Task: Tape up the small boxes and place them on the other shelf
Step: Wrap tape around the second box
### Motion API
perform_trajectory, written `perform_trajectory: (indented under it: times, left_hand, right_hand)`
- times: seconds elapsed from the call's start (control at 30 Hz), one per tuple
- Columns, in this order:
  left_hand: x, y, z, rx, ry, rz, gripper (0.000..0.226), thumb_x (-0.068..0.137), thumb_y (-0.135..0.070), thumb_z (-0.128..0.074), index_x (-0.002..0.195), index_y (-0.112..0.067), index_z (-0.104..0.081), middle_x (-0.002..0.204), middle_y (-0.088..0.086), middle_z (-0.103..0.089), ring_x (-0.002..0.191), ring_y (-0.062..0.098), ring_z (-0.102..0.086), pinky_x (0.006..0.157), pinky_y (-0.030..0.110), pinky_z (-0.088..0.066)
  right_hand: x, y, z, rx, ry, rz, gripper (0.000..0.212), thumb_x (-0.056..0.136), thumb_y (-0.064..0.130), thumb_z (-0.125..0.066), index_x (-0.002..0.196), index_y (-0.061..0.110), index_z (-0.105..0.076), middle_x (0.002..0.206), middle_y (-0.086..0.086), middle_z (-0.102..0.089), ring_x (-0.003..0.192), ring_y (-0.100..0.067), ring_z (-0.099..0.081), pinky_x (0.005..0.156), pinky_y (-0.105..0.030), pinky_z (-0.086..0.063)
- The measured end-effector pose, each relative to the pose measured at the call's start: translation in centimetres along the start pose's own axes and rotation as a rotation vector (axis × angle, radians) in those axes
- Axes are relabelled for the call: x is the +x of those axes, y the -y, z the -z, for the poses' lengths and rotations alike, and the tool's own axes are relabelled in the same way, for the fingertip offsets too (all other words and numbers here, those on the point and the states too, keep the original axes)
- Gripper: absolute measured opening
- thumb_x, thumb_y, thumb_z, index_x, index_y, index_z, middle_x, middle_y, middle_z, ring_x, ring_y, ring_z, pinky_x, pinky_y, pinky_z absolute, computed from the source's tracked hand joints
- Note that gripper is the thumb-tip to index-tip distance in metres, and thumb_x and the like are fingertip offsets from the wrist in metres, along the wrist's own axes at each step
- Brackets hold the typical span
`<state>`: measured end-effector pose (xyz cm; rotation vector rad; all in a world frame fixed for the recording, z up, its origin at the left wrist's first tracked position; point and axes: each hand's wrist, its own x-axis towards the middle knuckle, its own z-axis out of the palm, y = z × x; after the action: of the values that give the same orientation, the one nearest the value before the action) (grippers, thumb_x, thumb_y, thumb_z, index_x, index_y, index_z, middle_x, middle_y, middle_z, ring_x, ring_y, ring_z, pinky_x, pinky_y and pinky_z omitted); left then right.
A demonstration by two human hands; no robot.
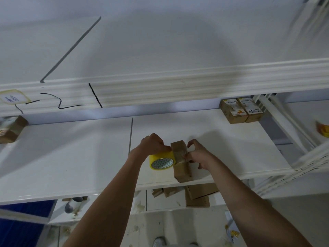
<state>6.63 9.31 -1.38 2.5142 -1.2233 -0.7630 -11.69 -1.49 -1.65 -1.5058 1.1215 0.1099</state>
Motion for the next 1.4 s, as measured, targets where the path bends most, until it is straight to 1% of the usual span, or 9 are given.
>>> perform_trajectory:
  times: [0.13, 0.23, 0.33, 0.4, 0.57, 0.97, 1.1, 1.27, 1.4]
  left_hand:
    - [0.2, -0.7, 0.0, 0.033, -0.031, -0.026, 0.04, 0.083, -0.059, -0.069, 0.065, -0.024, -0.063, 0.067, -0.005, -0.058, 0.075, 0.017, -0.061, 0.066, 0.026, -0.046]
    - [0.3, -0.8, 0.1, 0.051, -0.05, -0.044, 0.042, 0.081, -0.059, -0.071, 0.059, -0.025, -0.06, 0.064, -0.007, -0.054, 0.073, 0.018, -0.059, 0.066, 0.028, -0.044]
    - [0.4, 0.2, -0.6, 0.124, -0.038, -0.042, 0.043, 0.078, -0.061, -0.072, 0.058, -0.026, -0.058, 0.063, -0.008, -0.052, 0.072, 0.019, -0.06, 0.066, 0.029, -0.045]
    - [0.4, 0.7, -1.1, 0.134, -0.035, -0.022, 0.044, 0.077, -0.061, -0.072, 0.056, -0.026, -0.057, 0.063, -0.007, -0.054, 0.073, 0.019, -0.061, 0.065, 0.028, -0.045]
    - [0.8, 0.4, -0.9, 0.195, -0.069, -0.044, 0.045, 0.075, -0.066, -0.071, 0.067, -0.023, -0.064, 0.064, -0.008, -0.054, 0.074, 0.02, -0.062, 0.068, 0.029, -0.045]
    - [1.1, -0.9, 0.2, 0.48, -0.009, -0.155, 0.054, 0.079, -0.071, -0.066, 0.089, -0.019, -0.074, 0.083, -0.006, -0.053, 0.098, 0.022, -0.063, 0.093, 0.035, -0.042]
    - [1.6, -0.3, 0.4, 0.471, 0.024, -0.135, 0.049, 0.078, -0.072, -0.065, 0.08, -0.023, -0.068, 0.08, -0.007, -0.052, 0.099, 0.022, -0.064, 0.093, 0.034, -0.041]
    - [2.3, -0.5, -0.3, 0.53, 0.016, -0.154, 0.063, 0.077, -0.077, -0.062, 0.1, -0.019, -0.074, 0.106, -0.002, -0.065, 0.108, 0.022, -0.062, 0.099, 0.037, -0.039]
    - [2.6, -0.5, -0.7, 0.533, -0.007, -0.153, 0.062, 0.077, -0.075, -0.063, 0.101, -0.019, -0.072, 0.108, -0.003, -0.066, 0.108, 0.02, -0.062, 0.102, 0.037, -0.036]
  right_hand:
    - [-0.2, 0.2, -0.2, 0.009, 0.03, 0.003, 0.018, 0.096, 0.008, -0.057, 0.094, 0.025, -0.061, 0.091, -0.007, -0.065, 0.086, -0.022, -0.062, 0.083, -0.048, -0.044]
    - [-0.1, 0.0, -0.1, 0.031, 0.032, -0.033, 0.021, 0.096, 0.006, -0.058, 0.089, 0.025, -0.062, 0.103, -0.009, -0.069, 0.093, -0.024, -0.067, 0.085, -0.054, -0.045]
    - [-0.1, -0.6, -0.1, 0.064, 0.042, -0.045, 0.024, 0.095, 0.003, -0.061, 0.084, 0.024, -0.059, 0.113, -0.012, -0.07, 0.103, -0.026, -0.068, 0.078, -0.049, -0.047]
    - [-0.1, -0.6, -0.3, 0.084, 0.053, -0.049, 0.022, 0.095, 0.003, -0.062, 0.086, 0.023, -0.058, 0.115, -0.013, -0.069, 0.105, -0.027, -0.067, 0.086, -0.055, -0.045]
    - [-0.2, -0.2, -0.2, 0.063, 0.059, -0.052, 0.021, 0.095, 0.003, -0.063, 0.087, 0.022, -0.059, 0.118, -0.015, -0.068, 0.108, -0.028, -0.067, 0.096, -0.066, -0.042]
    - [-0.6, 0.0, -0.9, -0.001, 0.012, -0.037, 0.025, 0.098, 0.005, -0.058, 0.085, 0.023, -0.07, 0.113, -0.005, -0.069, 0.105, -0.024, -0.067, 0.099, -0.068, -0.039]
    - [-0.5, 0.0, -1.1, -0.02, 0.001, -0.025, 0.026, 0.099, 0.007, -0.057, 0.084, 0.023, -0.07, 0.114, -0.007, -0.069, 0.108, -0.026, -0.066, 0.09, -0.056, -0.044]
    - [-0.7, 0.3, -1.3, -0.04, -0.018, 0.007, 0.023, 0.101, 0.004, -0.051, 0.092, 0.019, -0.066, 0.106, -0.008, -0.066, 0.099, -0.022, -0.065, 0.058, -0.025, -0.041]
    - [-0.4, -0.1, -1.8, -0.1, -0.061, 0.064, 0.024, 0.098, 0.001, -0.051, 0.091, 0.019, -0.066, 0.098, -0.007, -0.063, 0.084, -0.02, -0.06, 0.056, -0.02, -0.045]
